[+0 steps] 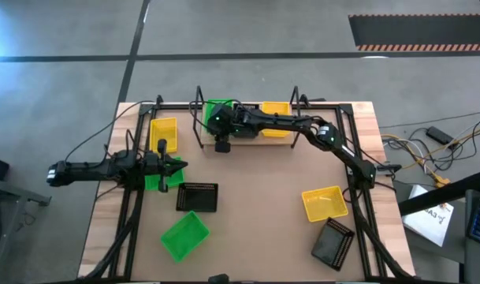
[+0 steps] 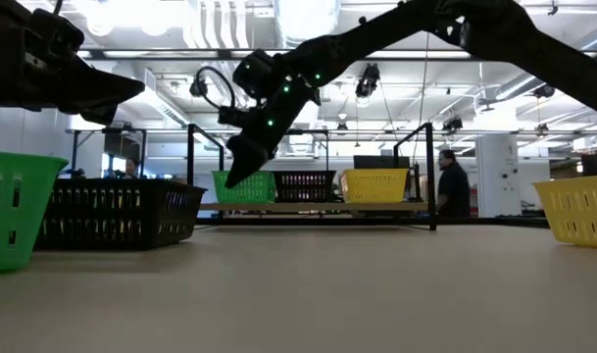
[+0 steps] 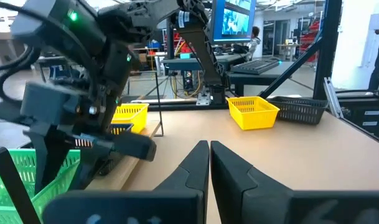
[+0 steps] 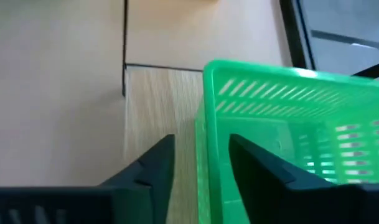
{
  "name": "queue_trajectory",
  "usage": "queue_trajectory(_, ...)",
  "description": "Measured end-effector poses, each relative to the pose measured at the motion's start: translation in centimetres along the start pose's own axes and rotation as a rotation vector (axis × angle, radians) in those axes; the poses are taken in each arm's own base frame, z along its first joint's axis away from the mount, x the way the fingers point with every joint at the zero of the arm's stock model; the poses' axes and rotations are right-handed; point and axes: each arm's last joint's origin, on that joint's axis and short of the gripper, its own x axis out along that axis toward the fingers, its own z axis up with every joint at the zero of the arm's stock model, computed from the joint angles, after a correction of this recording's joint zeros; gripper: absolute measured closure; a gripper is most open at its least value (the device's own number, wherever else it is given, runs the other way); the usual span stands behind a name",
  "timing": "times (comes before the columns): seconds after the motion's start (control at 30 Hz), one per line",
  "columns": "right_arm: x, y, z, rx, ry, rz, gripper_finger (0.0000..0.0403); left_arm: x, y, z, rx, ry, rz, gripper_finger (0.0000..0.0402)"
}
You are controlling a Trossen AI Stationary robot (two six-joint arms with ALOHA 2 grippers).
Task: Stack baskets on shelf by color
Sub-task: Put the bottom right green basket on the shelf, then stack the left yellow basket on top of the yellow basket on the shelf
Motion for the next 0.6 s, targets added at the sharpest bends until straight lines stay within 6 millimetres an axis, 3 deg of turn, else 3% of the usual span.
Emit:
queue_trajectory(0.17,-2.3,-0.2,1.3,0.001,-0.04,-0.011,0.0214,0.0,0.0,0.0,0.0,0.0,0.0,0.0402)
queue_trajectory(0.4,-7.8,0.1,3.9,0.175,-0.137,0.034,0.0226,0.0,0.0,0.0,0.0,0.0,0.0,0.0402)
queue_trajectory(0.5,-9.1,1.5,4.3,0.256,-0.183,0.182,0.0242,0.0,0.0,0.0,0.0,-0.001,0.0,0.0402)
queue_trajectory(0.6,-9.1,4.8,4.0,0.267,-0.161,0.296,0.026,0.0,0.0,0.0,0.0,-0.001,0.0,0.0402)
